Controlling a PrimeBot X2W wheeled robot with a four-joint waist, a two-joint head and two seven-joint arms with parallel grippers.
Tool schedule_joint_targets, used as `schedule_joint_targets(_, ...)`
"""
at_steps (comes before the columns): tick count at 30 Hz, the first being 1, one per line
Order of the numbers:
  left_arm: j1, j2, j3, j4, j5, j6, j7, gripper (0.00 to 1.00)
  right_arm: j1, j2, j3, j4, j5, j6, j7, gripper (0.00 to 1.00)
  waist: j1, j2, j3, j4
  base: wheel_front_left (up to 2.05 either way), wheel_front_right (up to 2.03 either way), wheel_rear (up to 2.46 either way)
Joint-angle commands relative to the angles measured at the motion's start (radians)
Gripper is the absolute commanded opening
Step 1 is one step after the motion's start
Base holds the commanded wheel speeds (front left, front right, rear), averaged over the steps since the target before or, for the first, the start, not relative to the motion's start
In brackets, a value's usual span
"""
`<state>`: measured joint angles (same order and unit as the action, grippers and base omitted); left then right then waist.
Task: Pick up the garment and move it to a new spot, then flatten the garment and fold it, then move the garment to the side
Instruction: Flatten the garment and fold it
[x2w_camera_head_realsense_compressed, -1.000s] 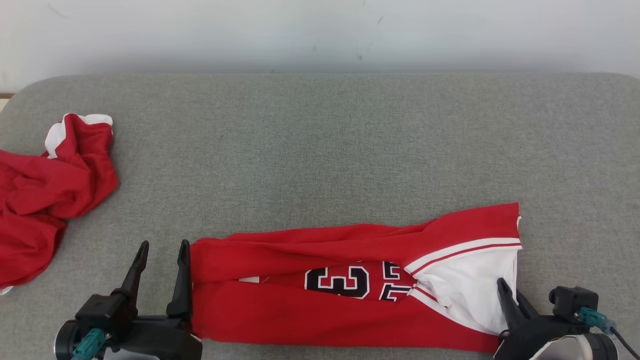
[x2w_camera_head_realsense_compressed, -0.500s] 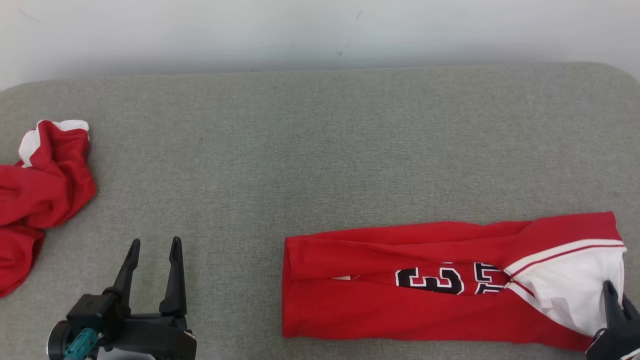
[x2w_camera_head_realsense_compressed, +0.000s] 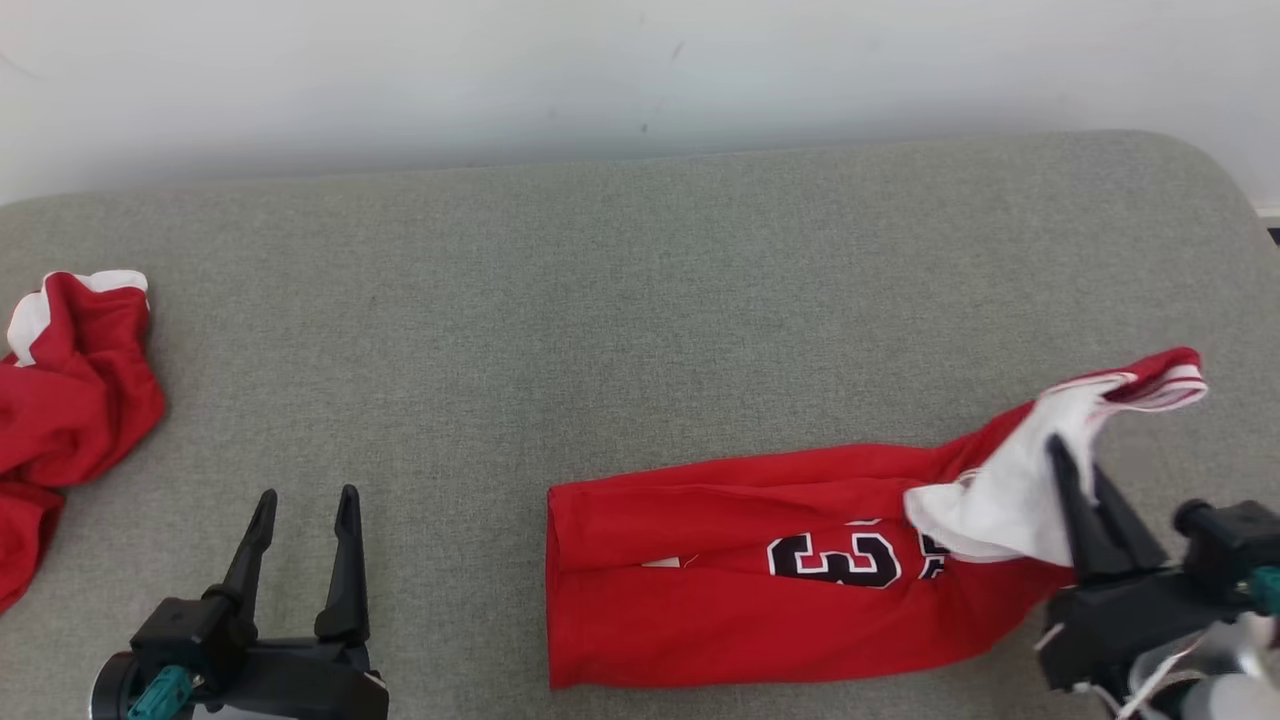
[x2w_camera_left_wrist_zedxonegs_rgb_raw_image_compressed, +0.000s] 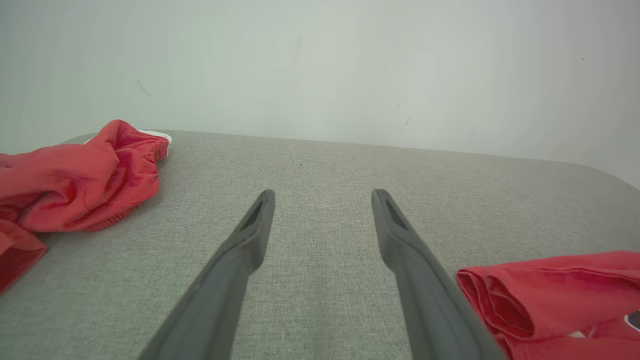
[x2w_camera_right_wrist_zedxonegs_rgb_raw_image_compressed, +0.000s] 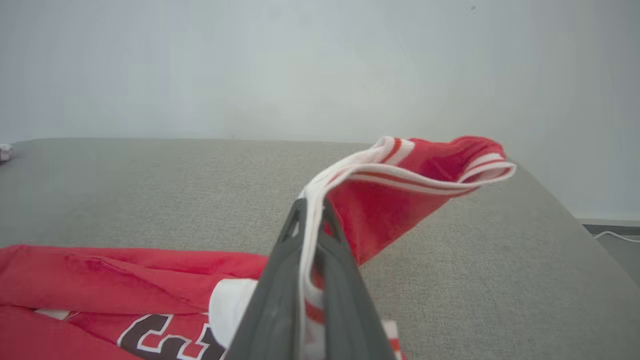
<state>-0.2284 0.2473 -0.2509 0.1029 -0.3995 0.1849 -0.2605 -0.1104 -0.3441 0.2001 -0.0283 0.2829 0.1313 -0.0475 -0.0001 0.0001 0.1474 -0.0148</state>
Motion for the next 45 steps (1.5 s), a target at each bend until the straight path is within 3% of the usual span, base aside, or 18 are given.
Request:
schedule_joint_targets(1,0.012,0.007,0.001,0.003,0.002,-0.003,-0.002,1.0,0.01,0.007,0.013,-0.017,-0.003,-0.001,0.009,0.0,0.0001,-0.0001,-0.001,0.0,0.0,0.0,0.0)
schedule_joint_targets(6,0.003,0.01,-0.007,0.002,0.003,-0.005,0.004,1.0,0.03,0.053,0.14,-0.158,-0.009,-0.001,0.089,0.0,0.0001,-0.0001,-0.002,0.006,0.0,0.0,0.0)
schedule_joint_targets(12,-0.01,0.009,-0.015,0.006,-0.001,-0.001,0.009,1.0,0.006,0.098,0.307,-0.189,0.03,-0.001,0.124,0.0,0.0001,-0.0001,0.001,0.017,0.0,0.0,0.0)
schedule_joint_targets(24,-0.028,-0.001,-0.033,0.017,-0.006,-0.003,0.011,1.0,-0.084,0.183,0.472,0.057,0.117,-0.001,0.074,0.0,0.0001,-0.0001,0.022,0.042,0.0,0.0,0.0)
schedule_joint_targets(37,-0.038,-0.004,-0.043,0.029,-0.008,0.0,0.008,1.0,-0.205,0.236,0.565,0.284,0.205,-0.001,-0.001,0.0,0.0001,-0.0001,0.036,0.054,0.0,0.0,0.0)
schedule_joint_targets(38,-0.039,-0.005,-0.045,0.029,-0.008,0.0,0.008,1.0,-0.214,0.241,0.572,0.301,0.211,-0.001,-0.007,0.33,0.0001,-0.0001,0.037,0.055,0.0,0.0,0.0)
schedule_joint_targets(39,-0.041,-0.005,-0.046,0.03,-0.009,-0.001,0.008,1.0,-0.22,0.249,0.58,0.31,0.23,-0.001,-0.013,0.85,0.0001,-0.0001,0.039,0.056,0.0,0.0,0.0)
schedule_joint_targets(40,-0.043,-0.006,-0.047,0.032,-0.009,-0.002,0.007,1.0,-0.228,0.254,0.588,0.318,0.243,-0.001,-0.021,1.0,0.0001,-0.0001,0.04,0.057,0.0,0.0,0.0)
schedule_joint_targets(45,-0.049,-0.009,-0.051,0.036,-0.01,0.001,0.005,1.0,-0.249,0.267,0.628,0.301,0.315,-0.001,-0.046,1.0,0.0001,-0.0001,0.046,0.06,0.0,0.0,0.0)
